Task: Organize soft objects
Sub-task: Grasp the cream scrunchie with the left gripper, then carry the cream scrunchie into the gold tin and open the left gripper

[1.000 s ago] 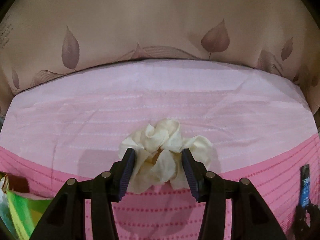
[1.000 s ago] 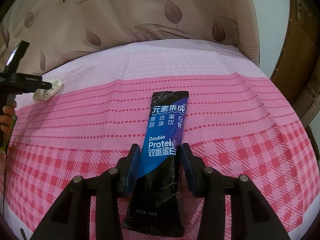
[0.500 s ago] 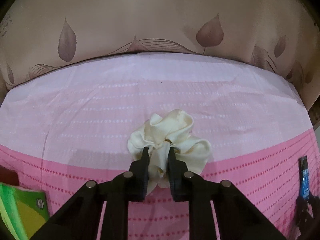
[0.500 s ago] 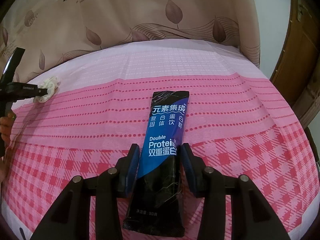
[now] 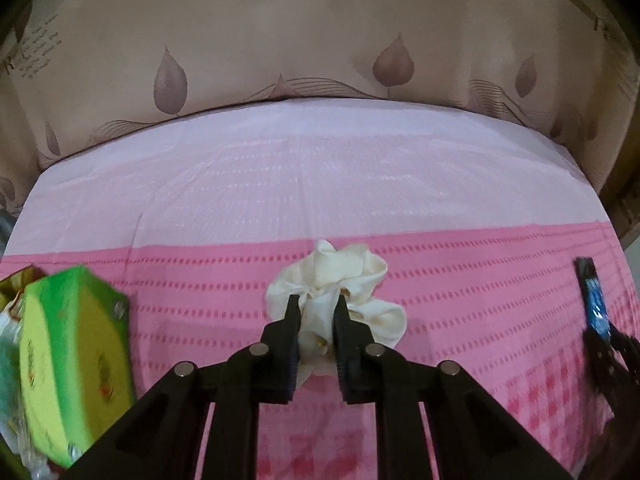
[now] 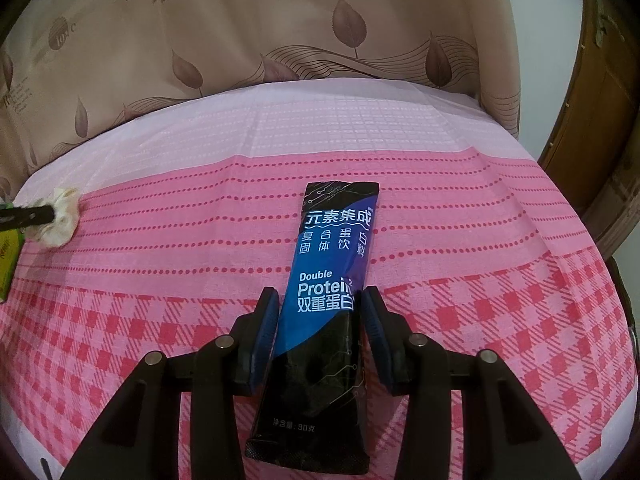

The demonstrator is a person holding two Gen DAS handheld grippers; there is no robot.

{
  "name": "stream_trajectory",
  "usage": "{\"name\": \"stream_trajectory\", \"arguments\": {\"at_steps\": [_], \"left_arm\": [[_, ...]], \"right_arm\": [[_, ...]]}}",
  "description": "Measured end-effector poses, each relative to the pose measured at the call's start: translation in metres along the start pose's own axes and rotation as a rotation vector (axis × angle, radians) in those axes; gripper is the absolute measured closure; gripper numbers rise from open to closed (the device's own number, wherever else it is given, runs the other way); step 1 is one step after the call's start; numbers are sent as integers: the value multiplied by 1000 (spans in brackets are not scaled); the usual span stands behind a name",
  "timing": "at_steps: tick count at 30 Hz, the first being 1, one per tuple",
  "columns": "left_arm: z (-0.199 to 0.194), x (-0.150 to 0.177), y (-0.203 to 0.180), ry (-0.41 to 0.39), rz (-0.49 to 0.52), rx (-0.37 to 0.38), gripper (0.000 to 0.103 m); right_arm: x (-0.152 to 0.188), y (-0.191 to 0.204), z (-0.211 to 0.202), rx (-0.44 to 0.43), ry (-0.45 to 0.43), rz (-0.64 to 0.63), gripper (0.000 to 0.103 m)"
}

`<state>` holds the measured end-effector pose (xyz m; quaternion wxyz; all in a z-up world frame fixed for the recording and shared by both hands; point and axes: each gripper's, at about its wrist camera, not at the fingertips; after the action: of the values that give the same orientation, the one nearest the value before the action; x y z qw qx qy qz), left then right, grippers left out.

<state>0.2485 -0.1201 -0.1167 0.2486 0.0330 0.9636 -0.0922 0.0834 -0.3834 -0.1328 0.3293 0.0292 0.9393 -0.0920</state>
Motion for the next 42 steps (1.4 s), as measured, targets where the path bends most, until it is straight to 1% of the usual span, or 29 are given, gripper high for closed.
{"name": "stream_trajectory", "arguments": {"at_steps": [5, 18, 22, 30, 33, 39, 42], "left_arm": [[-27, 17, 2, -32, 27, 7, 89], [-76, 62, 22, -47, 76, 21, 89], [-85, 67, 27, -48, 69, 33, 89], [-101, 77, 30, -61, 81, 28, 89], [-108, 79, 33, -60, 76, 40, 89], [-126, 82, 38, -78, 77, 32, 89], [-140, 81, 44, -100, 77, 32, 89]], "right_arm": [[0, -1, 0, 1, 0, -1, 61], [0, 0, 0, 10, 4, -10, 61], [0, 0, 0, 11, 4, -10, 61], [0, 0, 0, 12, 5, -11, 61], [0, 0, 0, 12, 5, -10, 61], [0, 0, 0, 12, 5, -10, 61], [0, 0, 0, 12, 5, -10, 61]]}}
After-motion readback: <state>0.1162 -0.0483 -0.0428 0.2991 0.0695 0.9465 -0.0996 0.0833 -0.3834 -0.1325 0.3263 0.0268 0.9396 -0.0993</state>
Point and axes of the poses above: each gripper's, at about its wrist camera, not at the fingertips, and z roughly the way its jaws point, y to its left, x to its underside, and after that the axes turned 14 degrees about -z, right-handed
